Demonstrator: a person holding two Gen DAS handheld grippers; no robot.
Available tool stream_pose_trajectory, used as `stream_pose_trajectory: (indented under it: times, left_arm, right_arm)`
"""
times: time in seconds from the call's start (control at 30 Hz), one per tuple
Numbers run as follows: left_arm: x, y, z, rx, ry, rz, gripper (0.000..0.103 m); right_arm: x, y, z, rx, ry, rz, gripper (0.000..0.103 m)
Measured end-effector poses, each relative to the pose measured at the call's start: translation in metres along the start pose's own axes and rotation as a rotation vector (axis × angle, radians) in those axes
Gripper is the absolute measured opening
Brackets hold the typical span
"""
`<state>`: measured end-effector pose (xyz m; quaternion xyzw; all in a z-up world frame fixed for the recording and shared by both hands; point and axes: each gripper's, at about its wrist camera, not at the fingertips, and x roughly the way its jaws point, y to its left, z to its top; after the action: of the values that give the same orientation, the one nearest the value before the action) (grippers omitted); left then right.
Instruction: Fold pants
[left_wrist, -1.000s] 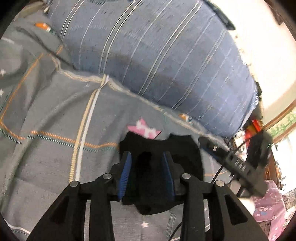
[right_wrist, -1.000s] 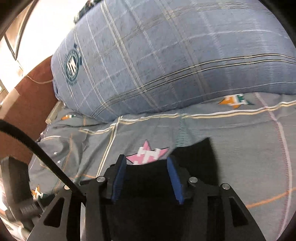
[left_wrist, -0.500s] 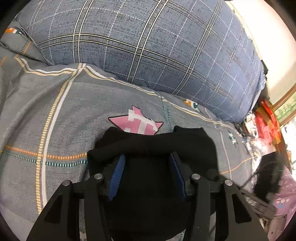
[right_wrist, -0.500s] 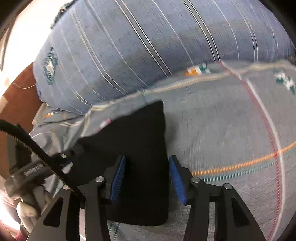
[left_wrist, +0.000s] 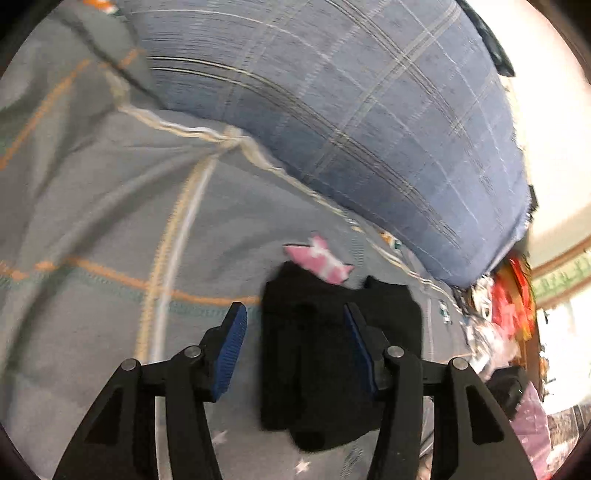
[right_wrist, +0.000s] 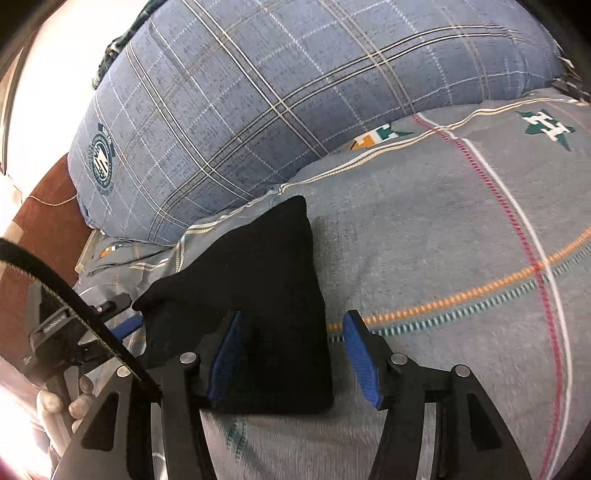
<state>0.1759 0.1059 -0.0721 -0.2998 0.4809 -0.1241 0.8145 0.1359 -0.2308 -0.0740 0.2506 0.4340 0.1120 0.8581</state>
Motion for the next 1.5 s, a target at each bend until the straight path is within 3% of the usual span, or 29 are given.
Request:
stream_pose_trajectory:
  times: [0.33, 0.43, 0.57, 0.9, 1.5]
  left_arm:
    - [-0.036, -0.018, -0.071, 0.096, -0.068, 0.099, 0.054]
    - [-0.038, -0.033, -0.092, 0.162, -0.074, 0.162, 0.056]
    - [-0.037, -0.053, -0.115, 0.271, -0.071, 0.273, 0.062]
    - [-0.046, -0.069, -0.128, 0.41, -0.13, 0.4, 0.068]
    - [-0.041, -0.049, -0.126, 0.38, -0.085, 0.377, 0.068]
  right_arm:
    - [-0.049, -0.008, -0.053, 0.062, -0.069, -0.001, 0.064]
    - [-0.057, -0.007, -0.061, 0.087, -0.079, -0.003, 0.065]
    - [-0.062, 0.008, -0.066, 0.0, -0.084, -0.055, 0.066]
    - [-0.061, 0.024, -0.072, -0.068, -0.061, -0.12, 0.068]
    - [-0.044, 0.036, -0.074, -0.099, -0.02, -0.166, 0.069]
